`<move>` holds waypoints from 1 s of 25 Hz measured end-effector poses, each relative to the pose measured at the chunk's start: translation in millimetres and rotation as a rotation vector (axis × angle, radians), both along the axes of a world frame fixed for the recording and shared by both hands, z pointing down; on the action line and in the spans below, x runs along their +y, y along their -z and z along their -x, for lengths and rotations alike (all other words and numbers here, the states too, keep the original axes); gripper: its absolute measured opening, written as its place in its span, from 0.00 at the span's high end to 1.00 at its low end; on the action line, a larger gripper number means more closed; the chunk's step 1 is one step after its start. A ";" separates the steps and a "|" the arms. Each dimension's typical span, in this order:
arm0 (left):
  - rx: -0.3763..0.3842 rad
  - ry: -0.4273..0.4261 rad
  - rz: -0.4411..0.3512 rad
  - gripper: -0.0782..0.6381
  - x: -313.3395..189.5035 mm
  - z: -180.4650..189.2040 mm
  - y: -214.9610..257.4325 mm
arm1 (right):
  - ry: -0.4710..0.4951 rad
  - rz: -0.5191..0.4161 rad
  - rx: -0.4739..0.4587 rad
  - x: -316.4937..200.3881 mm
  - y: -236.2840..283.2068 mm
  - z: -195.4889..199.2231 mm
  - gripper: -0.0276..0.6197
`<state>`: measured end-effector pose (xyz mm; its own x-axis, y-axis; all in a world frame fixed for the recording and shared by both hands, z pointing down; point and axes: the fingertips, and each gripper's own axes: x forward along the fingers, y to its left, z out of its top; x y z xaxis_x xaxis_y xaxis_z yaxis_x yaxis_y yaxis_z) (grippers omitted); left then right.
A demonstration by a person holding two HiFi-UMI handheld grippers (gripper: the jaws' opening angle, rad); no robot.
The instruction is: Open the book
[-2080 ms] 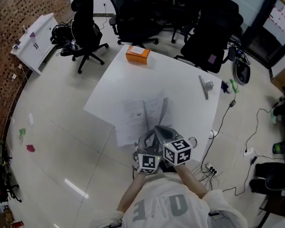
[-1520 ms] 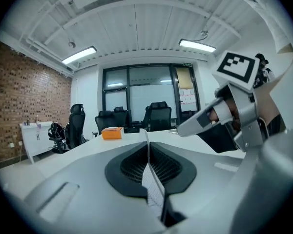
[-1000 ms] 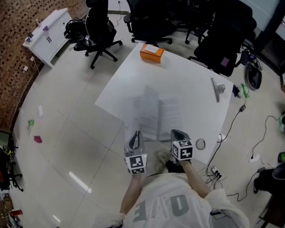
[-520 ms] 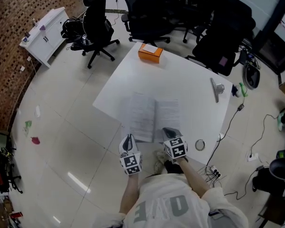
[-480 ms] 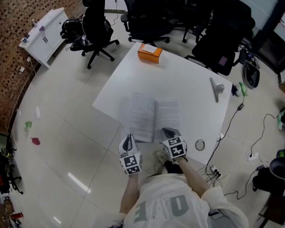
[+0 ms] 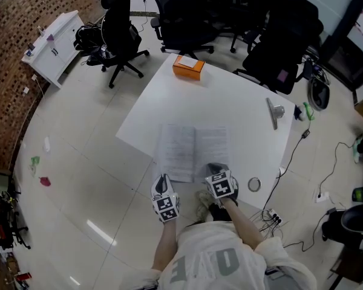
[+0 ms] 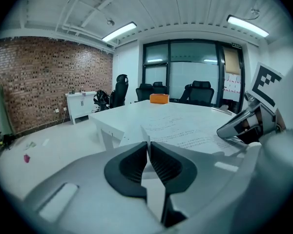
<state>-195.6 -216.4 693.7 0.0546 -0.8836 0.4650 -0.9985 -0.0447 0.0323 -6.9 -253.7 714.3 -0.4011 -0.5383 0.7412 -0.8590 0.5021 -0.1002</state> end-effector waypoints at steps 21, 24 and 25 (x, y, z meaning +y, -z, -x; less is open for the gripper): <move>0.040 -0.013 -0.003 0.74 -5.0 -23.8 -14.1 | -0.178 -0.012 0.016 -18.3 -0.5 -49.5 0.95; 0.031 0.025 -0.007 0.62 -0.4 -17.3 -14.2 | -0.163 -0.043 0.026 -22.8 -2.2 -50.6 0.95; 0.034 0.041 -0.009 0.60 0.9 -14.2 -14.9 | -0.158 -0.050 0.030 -24.3 -2.3 -51.1 0.95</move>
<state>-181.4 -215.5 708.6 0.0340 -0.8895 0.4557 -0.9978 -0.0042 0.0664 44.2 -278.0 716.6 -0.2867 -0.6294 0.7222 -0.9300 0.3639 -0.0521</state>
